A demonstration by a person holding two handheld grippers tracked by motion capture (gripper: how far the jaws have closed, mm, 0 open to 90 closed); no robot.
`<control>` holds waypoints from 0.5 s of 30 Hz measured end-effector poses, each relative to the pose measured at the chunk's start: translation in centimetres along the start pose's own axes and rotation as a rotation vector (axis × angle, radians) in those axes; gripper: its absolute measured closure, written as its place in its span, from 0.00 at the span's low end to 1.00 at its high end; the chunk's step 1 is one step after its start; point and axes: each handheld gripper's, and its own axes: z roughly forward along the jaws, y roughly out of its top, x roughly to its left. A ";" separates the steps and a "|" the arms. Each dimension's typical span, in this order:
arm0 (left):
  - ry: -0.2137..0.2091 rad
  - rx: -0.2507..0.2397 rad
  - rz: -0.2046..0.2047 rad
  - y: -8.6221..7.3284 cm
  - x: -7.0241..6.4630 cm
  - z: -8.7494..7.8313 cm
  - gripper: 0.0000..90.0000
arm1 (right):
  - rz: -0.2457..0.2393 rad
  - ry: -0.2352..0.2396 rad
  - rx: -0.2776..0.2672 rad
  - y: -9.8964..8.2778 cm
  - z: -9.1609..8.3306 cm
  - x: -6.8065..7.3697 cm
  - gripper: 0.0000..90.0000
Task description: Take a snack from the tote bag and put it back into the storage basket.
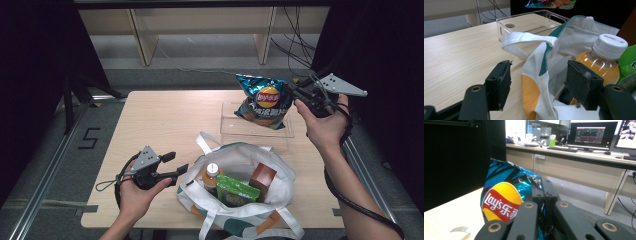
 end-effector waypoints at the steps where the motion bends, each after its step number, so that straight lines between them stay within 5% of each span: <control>1: 0.002 0.001 0.003 0.0 0.0 0.0 0.40 | -0.009 -0.004 -0.003 0.0 0.1 -0.1 1.00; 15: 0.006 0.004 0.004 0.0 0.0 -0.1 0.40 | 0.014 -0.020 0.004 -0.2 0.7 -0.3 1.00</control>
